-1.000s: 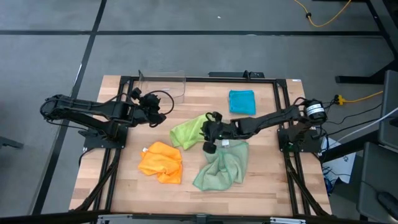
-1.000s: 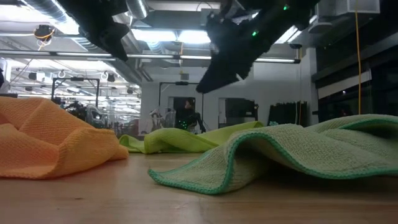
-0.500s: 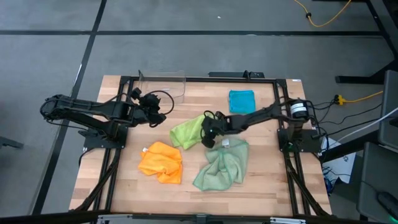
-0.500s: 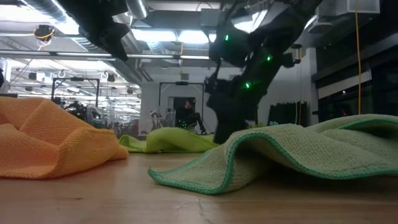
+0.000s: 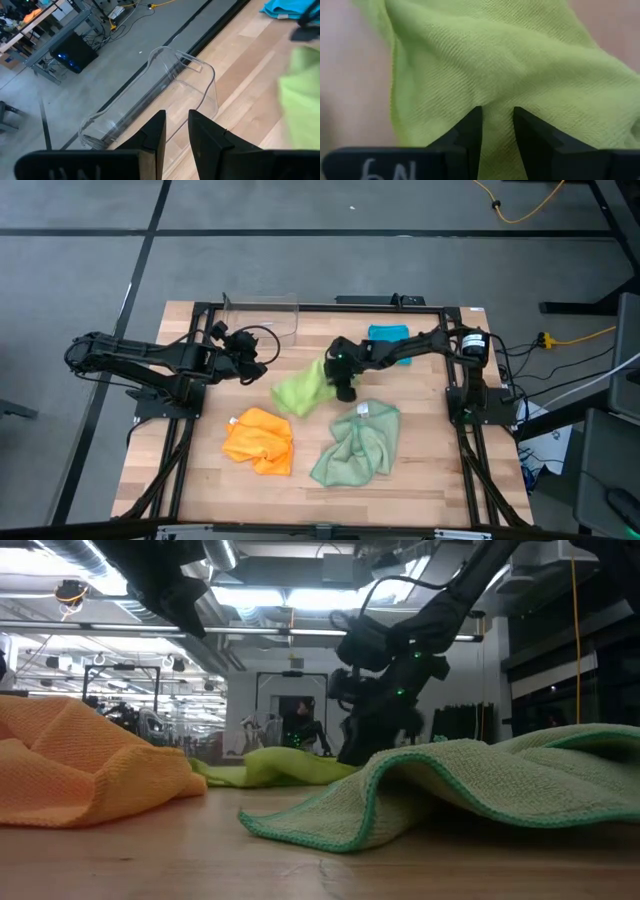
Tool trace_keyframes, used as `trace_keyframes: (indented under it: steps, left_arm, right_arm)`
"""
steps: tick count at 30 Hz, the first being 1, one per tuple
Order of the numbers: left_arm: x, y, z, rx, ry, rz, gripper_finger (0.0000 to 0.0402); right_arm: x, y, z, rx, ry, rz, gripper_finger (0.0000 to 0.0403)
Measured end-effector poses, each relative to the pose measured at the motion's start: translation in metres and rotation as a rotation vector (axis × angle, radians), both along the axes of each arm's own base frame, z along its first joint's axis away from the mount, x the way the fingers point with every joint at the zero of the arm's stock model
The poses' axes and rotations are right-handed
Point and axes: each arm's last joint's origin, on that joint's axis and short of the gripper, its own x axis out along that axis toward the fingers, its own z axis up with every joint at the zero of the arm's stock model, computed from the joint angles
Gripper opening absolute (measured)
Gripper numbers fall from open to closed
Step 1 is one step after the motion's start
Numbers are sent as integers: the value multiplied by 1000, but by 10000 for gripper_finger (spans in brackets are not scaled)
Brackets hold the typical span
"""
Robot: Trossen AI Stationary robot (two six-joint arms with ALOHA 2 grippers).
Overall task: Fold microfiber towels
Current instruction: Fold the light green towel
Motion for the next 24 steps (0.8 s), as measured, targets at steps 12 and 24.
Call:
trace_keyframes:
  steps: [12,24]
  left_arm:
    - [0,0,0,0,1,0,74]
    - [0,0,0,0,6,-1,74]
  right_arm:
    - [7,-7,67,-32,30,-181,114]
    - [-18,26,68,40,323,-501,114]
